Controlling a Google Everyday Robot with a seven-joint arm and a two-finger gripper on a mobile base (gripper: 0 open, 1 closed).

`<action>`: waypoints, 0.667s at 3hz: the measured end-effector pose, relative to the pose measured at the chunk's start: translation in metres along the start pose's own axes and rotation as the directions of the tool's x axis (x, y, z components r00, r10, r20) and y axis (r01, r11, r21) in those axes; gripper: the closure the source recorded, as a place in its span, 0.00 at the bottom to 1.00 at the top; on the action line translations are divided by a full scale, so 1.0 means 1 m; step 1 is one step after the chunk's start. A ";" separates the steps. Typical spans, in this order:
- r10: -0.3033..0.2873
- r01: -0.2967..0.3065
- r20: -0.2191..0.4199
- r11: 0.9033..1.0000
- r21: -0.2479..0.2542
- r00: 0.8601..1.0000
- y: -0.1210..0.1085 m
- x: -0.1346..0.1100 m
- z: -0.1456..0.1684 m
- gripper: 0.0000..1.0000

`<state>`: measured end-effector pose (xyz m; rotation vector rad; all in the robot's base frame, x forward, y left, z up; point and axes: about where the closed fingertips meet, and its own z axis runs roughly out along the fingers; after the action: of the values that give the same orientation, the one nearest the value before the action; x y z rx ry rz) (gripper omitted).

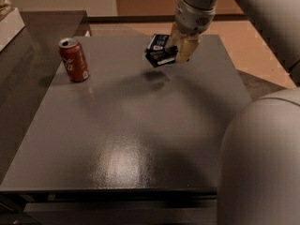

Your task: Move rxbar chocolate near coke can

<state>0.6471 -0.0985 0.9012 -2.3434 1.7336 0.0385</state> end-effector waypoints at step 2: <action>0.005 -0.007 0.060 1.000 0.026 0.998 0.034 -0.100 -0.019 1.00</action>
Offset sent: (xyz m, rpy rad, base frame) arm -0.1039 0.1246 0.0186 0.0265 0.0218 0.0090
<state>0.5829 -0.0169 0.9298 -2.2948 1.7028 0.0860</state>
